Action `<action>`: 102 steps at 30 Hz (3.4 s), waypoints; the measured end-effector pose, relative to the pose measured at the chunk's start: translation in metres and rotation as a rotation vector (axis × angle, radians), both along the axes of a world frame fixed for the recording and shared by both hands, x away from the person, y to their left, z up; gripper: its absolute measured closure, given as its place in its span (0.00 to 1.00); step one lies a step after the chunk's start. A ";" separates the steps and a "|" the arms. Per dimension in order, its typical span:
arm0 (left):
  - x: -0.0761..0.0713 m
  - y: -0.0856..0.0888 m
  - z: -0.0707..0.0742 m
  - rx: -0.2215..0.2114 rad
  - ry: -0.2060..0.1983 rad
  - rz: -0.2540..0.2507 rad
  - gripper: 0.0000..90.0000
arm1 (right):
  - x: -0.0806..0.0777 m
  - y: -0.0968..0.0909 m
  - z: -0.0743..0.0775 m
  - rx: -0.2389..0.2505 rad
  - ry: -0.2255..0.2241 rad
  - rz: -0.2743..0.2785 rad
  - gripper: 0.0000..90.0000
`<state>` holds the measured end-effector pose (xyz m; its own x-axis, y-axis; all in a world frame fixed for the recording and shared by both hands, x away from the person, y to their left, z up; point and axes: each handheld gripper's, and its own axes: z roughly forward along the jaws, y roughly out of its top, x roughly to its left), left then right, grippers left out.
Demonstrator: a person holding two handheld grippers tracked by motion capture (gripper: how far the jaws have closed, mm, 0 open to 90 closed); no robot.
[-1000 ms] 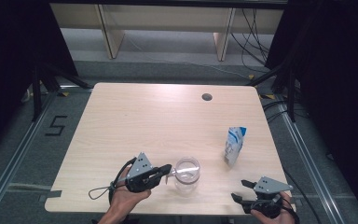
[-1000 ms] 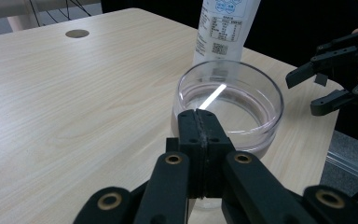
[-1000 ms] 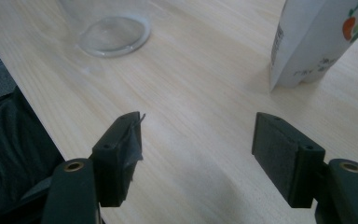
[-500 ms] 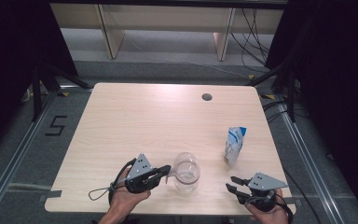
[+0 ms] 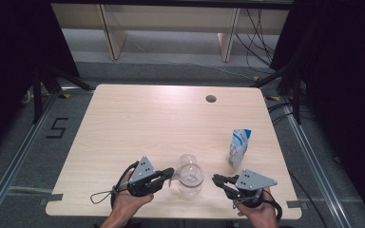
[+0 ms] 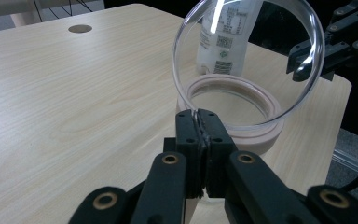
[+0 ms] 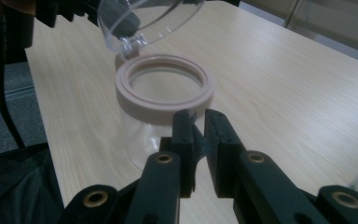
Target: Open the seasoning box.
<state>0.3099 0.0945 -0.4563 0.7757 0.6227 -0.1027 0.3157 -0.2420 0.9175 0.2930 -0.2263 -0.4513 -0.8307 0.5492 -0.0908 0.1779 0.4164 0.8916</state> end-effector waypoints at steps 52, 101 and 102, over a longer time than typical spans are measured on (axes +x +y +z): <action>-0.035 0.037 -0.023 0.051 0.068 0.068 0.35 | 0.009 0.060 0.023 0.060 -0.045 0.118 1.00; -0.042 0.053 -0.034 0.046 0.104 0.132 0.32 | -0.005 -0.027 0.003 0.100 0.002 -0.295 0.56; -0.042 0.053 -0.034 0.046 0.104 0.132 0.32 | -0.005 -0.027 0.003 0.100 0.002 -0.295 0.56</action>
